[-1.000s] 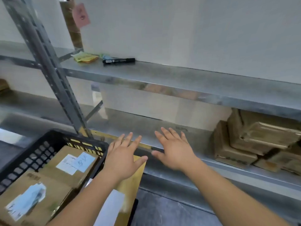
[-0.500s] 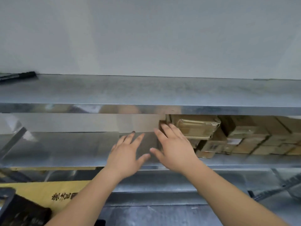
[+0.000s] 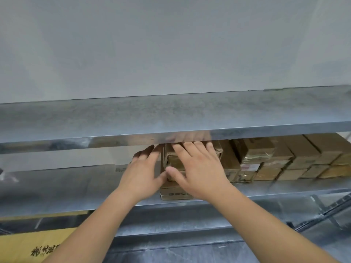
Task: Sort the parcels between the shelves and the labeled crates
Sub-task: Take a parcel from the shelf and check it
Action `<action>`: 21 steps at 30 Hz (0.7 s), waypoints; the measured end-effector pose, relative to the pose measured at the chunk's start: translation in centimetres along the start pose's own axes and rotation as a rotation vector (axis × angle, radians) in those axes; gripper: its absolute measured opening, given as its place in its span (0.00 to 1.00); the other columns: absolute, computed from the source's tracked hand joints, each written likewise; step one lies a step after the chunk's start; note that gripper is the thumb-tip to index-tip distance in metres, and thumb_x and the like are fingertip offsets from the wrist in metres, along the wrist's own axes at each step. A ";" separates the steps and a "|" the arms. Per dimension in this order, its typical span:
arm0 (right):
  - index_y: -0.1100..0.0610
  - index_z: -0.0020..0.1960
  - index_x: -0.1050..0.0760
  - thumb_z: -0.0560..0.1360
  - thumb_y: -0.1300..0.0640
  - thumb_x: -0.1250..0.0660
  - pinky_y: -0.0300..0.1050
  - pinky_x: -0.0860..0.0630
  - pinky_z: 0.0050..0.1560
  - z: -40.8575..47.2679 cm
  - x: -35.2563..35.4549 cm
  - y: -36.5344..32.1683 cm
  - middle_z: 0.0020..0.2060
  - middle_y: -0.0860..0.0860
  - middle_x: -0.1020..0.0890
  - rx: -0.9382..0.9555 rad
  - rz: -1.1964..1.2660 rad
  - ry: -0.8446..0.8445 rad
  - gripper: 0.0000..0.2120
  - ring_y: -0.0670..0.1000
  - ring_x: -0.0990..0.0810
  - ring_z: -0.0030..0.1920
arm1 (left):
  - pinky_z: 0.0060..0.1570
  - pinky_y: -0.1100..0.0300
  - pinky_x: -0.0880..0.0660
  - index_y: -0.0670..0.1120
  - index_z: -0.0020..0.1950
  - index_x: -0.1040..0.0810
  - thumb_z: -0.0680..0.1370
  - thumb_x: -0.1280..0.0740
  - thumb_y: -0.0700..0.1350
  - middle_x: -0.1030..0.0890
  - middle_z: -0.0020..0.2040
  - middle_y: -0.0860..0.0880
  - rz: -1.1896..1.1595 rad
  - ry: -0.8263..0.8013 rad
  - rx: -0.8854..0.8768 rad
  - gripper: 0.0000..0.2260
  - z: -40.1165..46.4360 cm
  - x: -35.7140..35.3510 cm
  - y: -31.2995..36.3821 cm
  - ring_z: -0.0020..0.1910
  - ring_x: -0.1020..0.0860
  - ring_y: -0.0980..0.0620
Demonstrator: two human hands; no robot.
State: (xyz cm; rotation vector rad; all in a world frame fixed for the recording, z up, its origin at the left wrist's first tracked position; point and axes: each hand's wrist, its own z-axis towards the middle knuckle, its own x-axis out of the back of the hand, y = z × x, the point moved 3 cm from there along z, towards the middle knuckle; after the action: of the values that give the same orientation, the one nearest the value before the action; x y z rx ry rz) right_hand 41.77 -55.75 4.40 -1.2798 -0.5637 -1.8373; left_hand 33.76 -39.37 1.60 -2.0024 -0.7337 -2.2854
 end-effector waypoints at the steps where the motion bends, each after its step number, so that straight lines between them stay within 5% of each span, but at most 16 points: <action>1: 0.51 0.70 0.27 0.80 0.31 0.47 0.62 0.32 0.64 0.0 0.2 0.9 0.60 0.50 0.20 -0.056 -0.005 -0.030 0.30 0.57 0.24 0.61 | 0.68 0.47 0.30 0.57 0.80 0.46 0.76 0.33 0.60 0.33 0.75 0.44 0.005 0.006 0.006 0.36 0.3 0.2 0.6 0.71 0.34 0.39; 6: 0.51 0.57 0.22 0.80 0.30 0.57 0.57 0.28 0.58 0.6 1.5 5.6 0.48 0.54 0.18 -0.304 0.017 -0.235 0.34 0.60 0.20 0.54 | 0.65 0.48 0.29 0.57 0.76 0.40 0.74 0.43 0.57 0.28 0.71 0.43 -0.059 -0.024 0.006 0.29 1.8 0.7 2.4 0.68 0.32 0.39; 10: 0.53 0.58 0.24 0.82 0.33 0.49 0.51 0.20 0.49 0.8 0.5 8.0 0.38 0.49 0.19 -0.411 0.307 -0.325 0.27 0.50 0.20 0.43 | 0.62 0.51 0.29 0.54 0.76 0.33 0.80 0.46 0.59 0.23 0.65 0.47 -0.219 -0.024 -0.006 0.25 2.2 0.5 3.3 0.66 0.28 0.45; 13: 0.55 0.64 0.25 0.78 0.30 0.43 0.52 0.19 0.51 0.5 -0.2 8.7 0.45 0.50 0.18 -0.485 0.446 -0.361 0.31 0.49 0.19 0.45 | 0.59 0.53 0.27 0.51 0.71 0.27 0.78 0.48 0.68 0.19 0.58 0.50 -0.310 0.033 0.019 0.30 2.0 0.4 3.7 0.59 0.23 0.49; 16: 0.55 0.69 0.28 0.76 0.28 0.39 0.50 0.20 0.52 -0.1 0.2 8.4 0.55 0.51 0.19 -0.493 0.461 -0.326 0.36 0.51 0.20 0.51 | 0.52 0.54 0.25 0.54 0.66 0.25 0.81 0.39 0.61 0.19 0.53 0.51 -0.329 0.103 0.039 0.18 1.6 0.3 3.8 0.49 0.23 0.53; 18: 0.55 0.75 0.35 0.76 0.29 0.37 0.49 0.24 0.56 -0.8 0.5 7.8 0.66 0.54 0.26 -0.494 0.485 -0.323 0.38 0.55 0.22 0.60 | 0.52 0.54 0.26 0.57 0.62 0.25 0.80 0.37 0.59 0.21 0.54 0.54 -0.330 0.151 0.015 0.13 0.8 0.5 3.7 0.49 0.24 0.55; 21: 0.52 0.77 0.39 0.78 0.31 0.39 0.51 0.27 0.59 -1.9 0.8 6.7 0.69 0.55 0.30 -0.458 0.523 -0.274 0.36 0.57 0.25 0.64 | 0.50 0.58 0.27 0.59 0.56 0.24 0.79 0.34 0.57 0.24 0.54 0.60 -0.385 0.185 -0.005 0.07 -1.1 1.1 3.4 0.50 0.26 0.62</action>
State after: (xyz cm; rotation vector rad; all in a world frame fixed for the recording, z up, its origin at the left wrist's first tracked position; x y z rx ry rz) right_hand 46.00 -61.28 3.81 -1.7973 0.0765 -1.3951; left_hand 33.58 -42.52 3.65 -1.7412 -1.1824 -2.6269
